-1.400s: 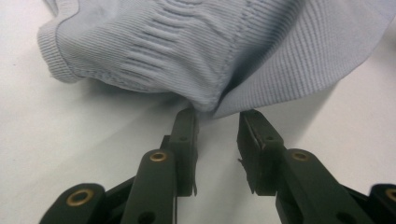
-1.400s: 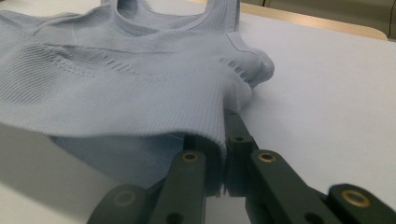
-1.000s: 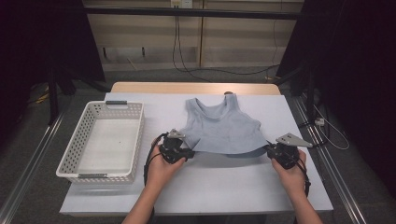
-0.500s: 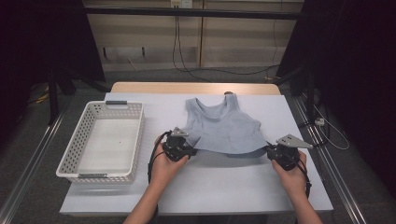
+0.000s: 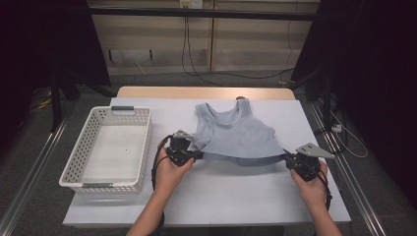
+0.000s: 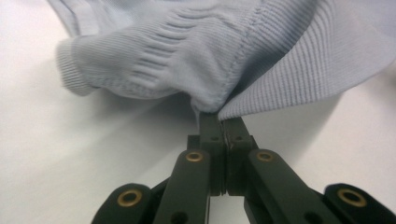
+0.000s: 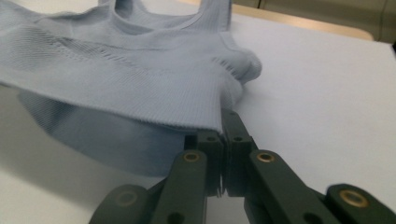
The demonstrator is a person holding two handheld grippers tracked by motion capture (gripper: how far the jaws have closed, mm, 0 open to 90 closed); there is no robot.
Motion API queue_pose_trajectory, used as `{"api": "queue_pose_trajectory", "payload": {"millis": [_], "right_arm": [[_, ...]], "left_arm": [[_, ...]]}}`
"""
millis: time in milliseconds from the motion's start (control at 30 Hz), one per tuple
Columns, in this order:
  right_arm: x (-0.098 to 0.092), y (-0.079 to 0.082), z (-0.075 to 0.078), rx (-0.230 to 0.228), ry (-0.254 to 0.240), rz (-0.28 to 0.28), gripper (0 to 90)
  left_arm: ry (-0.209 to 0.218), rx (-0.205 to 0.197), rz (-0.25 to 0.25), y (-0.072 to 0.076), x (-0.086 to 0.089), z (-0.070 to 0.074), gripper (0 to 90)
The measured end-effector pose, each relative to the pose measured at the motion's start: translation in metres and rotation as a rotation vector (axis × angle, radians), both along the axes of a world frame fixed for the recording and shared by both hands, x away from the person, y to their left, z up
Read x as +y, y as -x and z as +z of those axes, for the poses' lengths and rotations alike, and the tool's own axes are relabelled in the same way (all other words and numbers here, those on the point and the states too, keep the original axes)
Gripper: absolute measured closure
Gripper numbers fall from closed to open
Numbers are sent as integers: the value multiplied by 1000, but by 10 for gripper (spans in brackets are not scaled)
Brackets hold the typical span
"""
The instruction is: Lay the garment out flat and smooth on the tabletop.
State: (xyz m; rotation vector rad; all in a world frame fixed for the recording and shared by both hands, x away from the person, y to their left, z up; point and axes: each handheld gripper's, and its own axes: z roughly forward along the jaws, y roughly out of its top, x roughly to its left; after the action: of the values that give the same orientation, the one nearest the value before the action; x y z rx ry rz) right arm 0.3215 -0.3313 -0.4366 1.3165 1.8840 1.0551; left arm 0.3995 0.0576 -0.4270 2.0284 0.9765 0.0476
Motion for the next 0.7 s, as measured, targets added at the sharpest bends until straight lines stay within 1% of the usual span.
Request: {"api": "queue_pose_trajectory", "payload": {"millis": [100,167,233,267,333,467,500,533,567,633,700], "right_arm": [[-3,0,2,-18,5,-18,891],[-4,0,4,-26,17,-32,892],[-7,0,5,-25,19,-44,892],[-9,0,5,-28,19,-51,892],[-12,0,7,-34,19,-61,890],[-13,4,13,-62,35,-72,888],[-12,4,12,-59,36,-69,884],[-12,4,11,-41,32,-57,880],[-11,4,9,-32,34,-52,879],[-9,4,7,-10,46,-38,881],[-9,6,8,-12,43,-33,879]], "left_arm": [[8,-13,17,1,7,8,897],[13,-13,31,1,12,11,898],[22,-14,37,0,15,12,898],[28,-8,37,1,16,13,898],[33,-12,39,1,17,14,898],[26,-25,27,5,15,22,898],[17,-26,23,7,14,24,898],[18,-23,23,7,14,24,898],[12,-20,21,8,13,24,898],[-8,-13,19,10,12,23,898],[-14,-5,15,12,11,21,898]]}}
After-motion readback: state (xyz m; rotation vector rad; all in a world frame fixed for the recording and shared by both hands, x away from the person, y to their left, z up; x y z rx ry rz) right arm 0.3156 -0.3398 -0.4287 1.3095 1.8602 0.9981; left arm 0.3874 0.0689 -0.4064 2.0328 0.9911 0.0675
